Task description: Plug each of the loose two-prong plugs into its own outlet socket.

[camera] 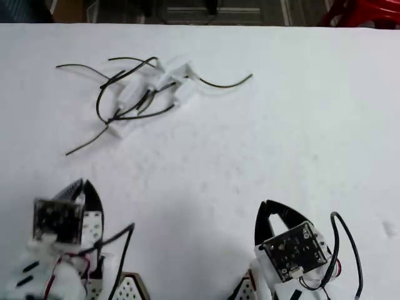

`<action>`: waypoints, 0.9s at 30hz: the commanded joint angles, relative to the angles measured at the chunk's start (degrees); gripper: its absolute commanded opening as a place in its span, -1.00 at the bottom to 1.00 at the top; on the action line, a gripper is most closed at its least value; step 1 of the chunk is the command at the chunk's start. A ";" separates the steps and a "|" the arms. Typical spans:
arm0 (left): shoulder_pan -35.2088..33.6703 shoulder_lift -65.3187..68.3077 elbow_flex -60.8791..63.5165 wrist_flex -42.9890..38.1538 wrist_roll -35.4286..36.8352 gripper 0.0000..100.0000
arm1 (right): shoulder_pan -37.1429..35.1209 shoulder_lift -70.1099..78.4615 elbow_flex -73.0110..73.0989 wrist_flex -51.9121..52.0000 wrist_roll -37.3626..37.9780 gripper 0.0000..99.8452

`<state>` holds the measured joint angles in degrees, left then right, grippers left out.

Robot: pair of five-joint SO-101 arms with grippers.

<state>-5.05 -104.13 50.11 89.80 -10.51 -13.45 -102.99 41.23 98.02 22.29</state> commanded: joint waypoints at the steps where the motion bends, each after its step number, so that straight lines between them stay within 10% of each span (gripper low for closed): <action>1: 0.13 -0.13 11.69 -7.12 0.18 -0.92 | 0.22 -0.22 2.55 -3.74 0.09 -0.96; 27: 0.13 -0.13 37.19 -13.01 0.70 -0.93 | 0.66 -0.22 29.71 -16.84 5.89 -0.96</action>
<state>-5.05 -103.96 87.56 77.85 -10.33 -13.36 -102.99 71.21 83.25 31.08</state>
